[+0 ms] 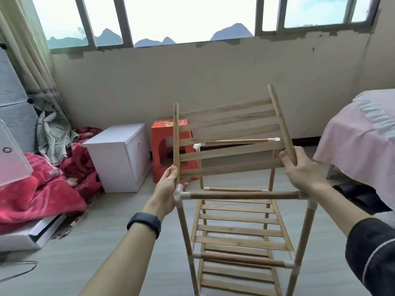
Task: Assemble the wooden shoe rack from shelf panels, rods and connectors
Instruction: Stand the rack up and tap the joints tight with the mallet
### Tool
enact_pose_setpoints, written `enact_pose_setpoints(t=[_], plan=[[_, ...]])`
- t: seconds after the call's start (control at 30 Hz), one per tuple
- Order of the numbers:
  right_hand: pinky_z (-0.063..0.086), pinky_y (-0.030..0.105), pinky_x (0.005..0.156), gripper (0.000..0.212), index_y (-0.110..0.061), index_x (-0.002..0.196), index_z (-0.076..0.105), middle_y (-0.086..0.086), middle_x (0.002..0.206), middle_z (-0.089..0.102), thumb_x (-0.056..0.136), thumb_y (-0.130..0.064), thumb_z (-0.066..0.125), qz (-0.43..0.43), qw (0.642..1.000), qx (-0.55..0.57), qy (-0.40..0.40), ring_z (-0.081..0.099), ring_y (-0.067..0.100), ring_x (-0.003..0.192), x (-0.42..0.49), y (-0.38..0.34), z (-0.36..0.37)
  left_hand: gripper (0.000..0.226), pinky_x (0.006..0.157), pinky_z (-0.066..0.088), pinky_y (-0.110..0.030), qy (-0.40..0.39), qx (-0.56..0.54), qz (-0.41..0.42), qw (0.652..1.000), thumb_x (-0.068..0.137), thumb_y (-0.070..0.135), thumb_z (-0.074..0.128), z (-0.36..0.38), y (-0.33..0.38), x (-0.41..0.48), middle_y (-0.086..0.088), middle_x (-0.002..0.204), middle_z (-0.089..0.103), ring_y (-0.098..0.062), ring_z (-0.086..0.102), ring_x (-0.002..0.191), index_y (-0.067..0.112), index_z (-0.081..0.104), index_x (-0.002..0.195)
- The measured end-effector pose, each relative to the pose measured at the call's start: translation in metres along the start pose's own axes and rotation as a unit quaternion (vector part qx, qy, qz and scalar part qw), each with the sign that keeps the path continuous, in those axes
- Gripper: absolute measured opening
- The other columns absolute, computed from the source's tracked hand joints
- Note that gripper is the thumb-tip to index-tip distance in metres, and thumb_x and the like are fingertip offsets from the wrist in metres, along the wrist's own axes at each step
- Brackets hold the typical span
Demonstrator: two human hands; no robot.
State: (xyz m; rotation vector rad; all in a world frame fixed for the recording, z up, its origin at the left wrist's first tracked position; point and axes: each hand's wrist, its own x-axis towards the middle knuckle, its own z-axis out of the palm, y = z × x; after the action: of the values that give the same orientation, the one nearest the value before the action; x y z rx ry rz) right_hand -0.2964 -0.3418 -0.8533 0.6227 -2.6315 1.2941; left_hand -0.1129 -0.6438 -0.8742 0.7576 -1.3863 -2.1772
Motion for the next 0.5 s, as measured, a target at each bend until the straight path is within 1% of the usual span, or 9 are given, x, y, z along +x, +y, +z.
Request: enact_pose_setpoints(t=[0.07,0.13,0.17,0.23,0.27,0.33,0.43,0.47,0.5], plan=[[0.041,0.036,0.061,0.026,-0.029,0.114,0.045,0.008,0.082,0.057,0.106,-0.053,0.036,0.013,1.0,0.006,0.009,0.057,0.025,0.075,-0.0001,0.0005,-0.0014,0.024,0.061,0.055,-0.032,-0.01,0.006,-0.025,1.0,0.105,0.038,0.05,0.0026,-0.0023,-0.0021,0.004,0.111,0.055,-0.022,0.061,0.087,0.033,0.062,0.124],[0.04,0.034,0.058,0.028,-0.025,0.114,0.047,0.008,0.083,0.056,0.107,-0.05,0.038,0.03,0.999,0.015,0.014,0.056,0.025,0.074,0.0002,0.0035,-0.0038,0.026,0.061,0.055,-0.031,-0.021,0.004,-0.034,0.999,0.105,0.04,0.05,0.007,-0.0026,-0.0032,0.004,0.111,0.056,-0.022,0.061,0.087,0.032,0.062,0.127],[0.04,0.034,0.057,0.028,-0.024,0.113,0.048,0.008,0.083,0.056,0.107,-0.049,0.038,0.036,0.999,0.016,0.015,0.056,0.024,0.073,0.0002,0.0049,-0.0046,0.026,0.062,0.055,-0.031,-0.025,0.0,-0.031,0.999,0.105,0.039,0.051,0.0086,-0.0023,-0.0031,0.004,0.106,0.061,-0.021,0.063,0.084,0.031,0.064,0.125],[0.039,0.033,0.055,0.029,-0.023,0.108,0.049,0.008,0.082,0.055,0.107,-0.049,0.039,0.043,0.999,0.011,0.017,0.055,0.024,0.07,0.0001,0.0067,-0.0049,0.023,0.06,0.055,-0.027,-0.03,-0.003,-0.02,0.999,0.105,0.037,0.05,0.0098,-0.0021,-0.0015,0.007,0.083,0.073,-0.015,0.07,0.067,0.028,0.066,0.119],[0.039,0.033,0.054,0.028,-0.023,0.106,0.049,0.008,0.081,0.056,0.107,-0.049,0.039,0.044,0.999,0.007,0.017,0.055,0.023,0.069,0.0,0.007,-0.0047,0.022,0.059,0.056,-0.026,-0.03,-0.004,-0.015,0.999,0.106,0.037,0.049,0.0096,-0.0025,-0.0012,0.009,0.072,0.074,-0.011,0.071,0.06,0.027,0.067,0.116],[0.038,0.033,0.055,0.028,-0.023,0.104,0.048,0.008,0.082,0.057,0.107,-0.049,0.039,0.039,0.999,-0.004,0.018,0.056,0.024,0.071,-0.0004,0.0064,-0.0037,0.023,0.059,0.057,-0.024,-0.029,-0.004,-0.006,1.0,0.107,0.036,0.047,0.0076,-0.0038,-0.0018,0.013,0.065,0.073,-0.009,0.071,0.057,0.027,0.067,0.112],[0.039,0.034,0.056,0.029,-0.022,0.105,0.047,0.009,0.084,0.058,0.107,-0.049,0.038,0.036,0.999,-0.008,0.017,0.057,0.026,0.074,-0.0014,0.0052,-0.0037,0.024,0.059,0.056,-0.025,-0.024,-0.003,-0.002,1.0,0.106,0.037,0.047,0.0066,-0.0045,-0.0056,0.01,0.07,0.074,-0.012,0.071,0.063,0.029,0.069,0.108],[0.039,0.034,0.056,0.029,-0.022,0.105,0.047,0.01,0.084,0.057,0.107,-0.049,0.038,0.037,0.999,-0.007,0.016,0.057,0.026,0.073,-0.0019,0.0051,-0.004,0.024,0.059,0.056,-0.024,-0.018,-0.001,-0.002,1.0,0.106,0.038,0.048,0.0072,-0.005,-0.0062,0.006,0.077,0.074,-0.013,0.069,0.064,0.029,0.069,0.11],[0.038,0.034,0.056,0.029,-0.022,0.105,0.047,0.01,0.084,0.057,0.107,-0.049,0.038,0.039,0.999,-0.007,0.015,0.057,0.026,0.072,-0.0024,0.005,-0.0044,0.025,0.062,0.054,-0.025,-0.008,0.002,-0.004,1.0,0.105,0.039,0.049,0.008,-0.0054,-0.0062,0.003,0.089,0.07,-0.013,0.066,0.066,0.028,0.068,0.115]])
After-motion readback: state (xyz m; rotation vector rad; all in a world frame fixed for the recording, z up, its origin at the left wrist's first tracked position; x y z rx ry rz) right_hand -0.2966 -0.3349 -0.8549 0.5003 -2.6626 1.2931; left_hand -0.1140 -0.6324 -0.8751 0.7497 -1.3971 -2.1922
